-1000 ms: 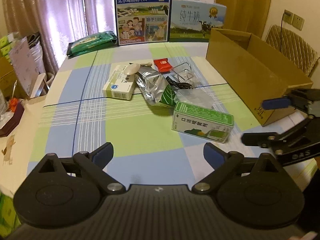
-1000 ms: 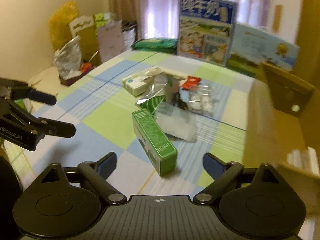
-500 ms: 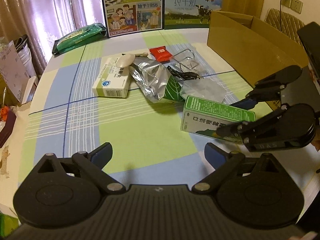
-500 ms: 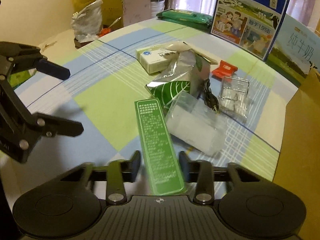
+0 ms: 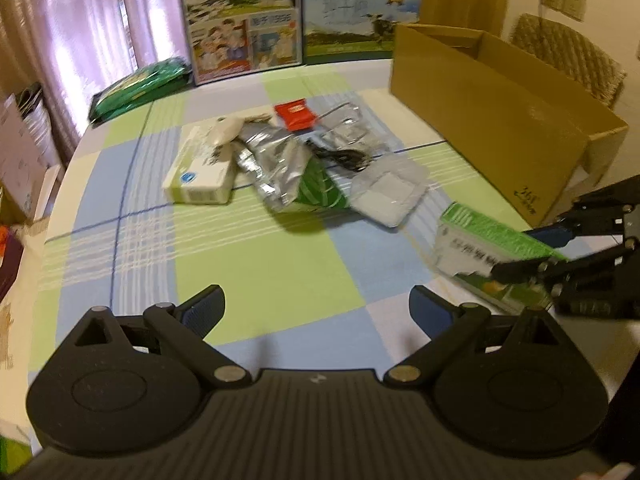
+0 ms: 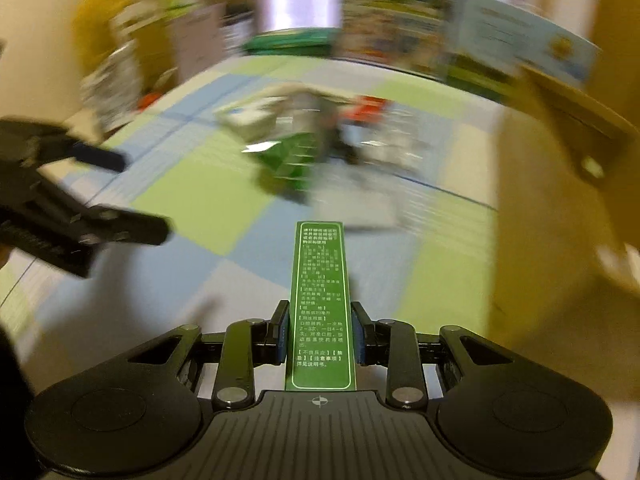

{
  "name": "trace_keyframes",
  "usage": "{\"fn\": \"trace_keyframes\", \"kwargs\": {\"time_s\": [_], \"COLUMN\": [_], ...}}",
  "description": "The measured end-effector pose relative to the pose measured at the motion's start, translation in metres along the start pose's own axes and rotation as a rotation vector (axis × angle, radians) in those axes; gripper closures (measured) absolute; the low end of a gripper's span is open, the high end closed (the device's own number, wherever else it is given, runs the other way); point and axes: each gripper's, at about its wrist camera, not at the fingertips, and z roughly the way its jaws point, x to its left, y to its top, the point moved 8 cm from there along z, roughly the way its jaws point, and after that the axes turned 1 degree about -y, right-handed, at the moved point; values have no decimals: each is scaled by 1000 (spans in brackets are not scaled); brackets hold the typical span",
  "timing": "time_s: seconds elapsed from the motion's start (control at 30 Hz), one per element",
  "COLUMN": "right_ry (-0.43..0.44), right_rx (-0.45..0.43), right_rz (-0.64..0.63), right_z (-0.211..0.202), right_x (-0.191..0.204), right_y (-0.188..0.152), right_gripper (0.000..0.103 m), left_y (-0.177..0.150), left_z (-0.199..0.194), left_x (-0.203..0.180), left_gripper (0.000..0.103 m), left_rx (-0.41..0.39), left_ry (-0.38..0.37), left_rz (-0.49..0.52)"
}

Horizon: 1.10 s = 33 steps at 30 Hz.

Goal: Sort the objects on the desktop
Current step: 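Lift the spray box with the right tool while the left tool grasps the clear plastic tray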

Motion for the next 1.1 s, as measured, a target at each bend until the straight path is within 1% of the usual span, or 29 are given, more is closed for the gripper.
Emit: {"fn": "trace_keyframes", "kwargs": {"time_s": [0.07, 0.17, 0.33, 0.43, 0.53, 0.63, 0.7, 0.73, 0.83, 0.87, 0.93, 0.97, 1.1], "right_ry": [-49, -89, -119, -137, -159, -167, -169, -168, -166, -165, -164, -164, -151], "right_rx": [-8, -25, -41, -59, -80, -95, -102, -105, -105, -107, -108, -108, -101], "right_rz": [67, 109, 126, 138, 161, 171, 175, 179, 182, 181, 180, 181, 200], "right_z": [-3, -6, 1, 7, 12, 15, 16, 16, 17, 17, 17, 16, 11], "right_x": [-15, -28, -30, -31, -36, -38, -39, -40, -42, -42, -43, -43, -45], "right_y": [-3, -1, 3, 5, 7, 9, 9, 9, 7, 7, 6, 6, 2], "right_gripper": [76, 76, 76, 76, 76, 76, 76, 76, 76, 76, 76, 76, 76], "left_y": [3, 9, 26, 39, 50, 58, 61, 62, 63, 63, 63, 63, 53], "left_z": [4, 13, 33, 50, 70, 91, 105, 110, 120, 122, 129, 131, 123], "left_x": [-8, -22, -45, -54, -61, -62, -61, -61, -65, -65, -66, -65, -71], "left_gripper": [6, 7, 9, 13, 14, 19, 23, 23, 24, 26, 36, 47, 48], "left_rx": [-5, -9, -49, -59, -58, -40, -28, -22, -12, -8, 7, 14, 27], "left_ry": [-13, -35, -93, -133, -162, -178, -174, -165, -170, -171, -168, -158, -151], "left_rz": [36, 111, 262, 327, 377, 410, 425, 437, 479, 482, 479, 476, 455]}}
